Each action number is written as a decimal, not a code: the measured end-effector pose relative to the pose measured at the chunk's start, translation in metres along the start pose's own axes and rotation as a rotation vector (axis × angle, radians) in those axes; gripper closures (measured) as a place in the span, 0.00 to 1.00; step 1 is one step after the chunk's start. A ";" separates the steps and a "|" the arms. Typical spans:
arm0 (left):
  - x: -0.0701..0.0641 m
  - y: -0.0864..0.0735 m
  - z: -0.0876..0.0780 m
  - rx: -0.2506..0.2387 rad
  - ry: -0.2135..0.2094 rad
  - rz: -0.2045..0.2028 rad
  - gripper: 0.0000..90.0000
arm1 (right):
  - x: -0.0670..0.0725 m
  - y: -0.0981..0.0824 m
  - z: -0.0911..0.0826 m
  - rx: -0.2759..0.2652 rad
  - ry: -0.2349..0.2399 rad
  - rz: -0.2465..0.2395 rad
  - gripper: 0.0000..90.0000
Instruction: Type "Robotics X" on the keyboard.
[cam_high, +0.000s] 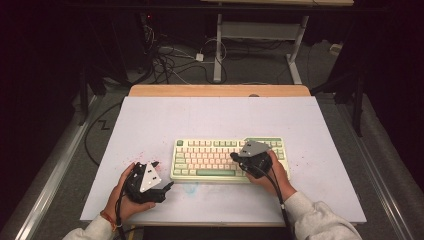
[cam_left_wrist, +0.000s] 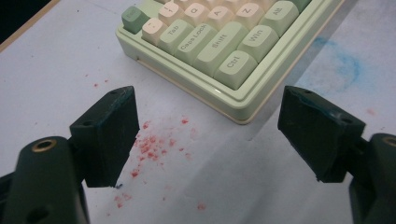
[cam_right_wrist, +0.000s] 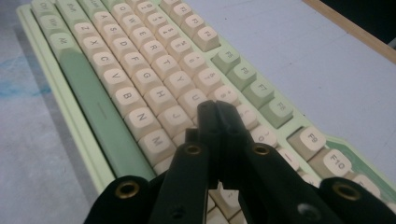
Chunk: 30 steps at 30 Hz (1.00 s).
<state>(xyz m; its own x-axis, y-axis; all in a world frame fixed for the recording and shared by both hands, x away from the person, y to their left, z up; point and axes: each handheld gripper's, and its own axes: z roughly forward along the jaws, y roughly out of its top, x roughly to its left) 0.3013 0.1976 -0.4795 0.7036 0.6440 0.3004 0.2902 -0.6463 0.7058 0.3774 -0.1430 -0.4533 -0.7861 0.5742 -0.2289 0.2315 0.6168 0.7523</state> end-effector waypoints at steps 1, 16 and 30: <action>0.000 0.000 0.000 0.003 -0.001 -0.001 0.22 | 0.000 0.002 0.003 0.004 -0.002 -0.002 1.00; 0.000 0.000 0.000 0.013 -0.007 0.000 0.22 | -0.002 0.009 0.024 0.051 -0.008 -0.002 1.00; 0.001 -0.001 0.000 0.018 -0.009 0.004 0.22 | -0.002 0.013 0.017 0.038 0.008 -0.002 0.98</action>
<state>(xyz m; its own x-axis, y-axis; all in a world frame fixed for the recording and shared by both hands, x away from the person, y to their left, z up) 0.3016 0.1984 -0.4800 0.7101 0.6382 0.2973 0.2992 -0.6559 0.6930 0.3918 -0.1273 -0.4533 -0.7912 0.5685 -0.2255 0.2509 0.6380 0.7280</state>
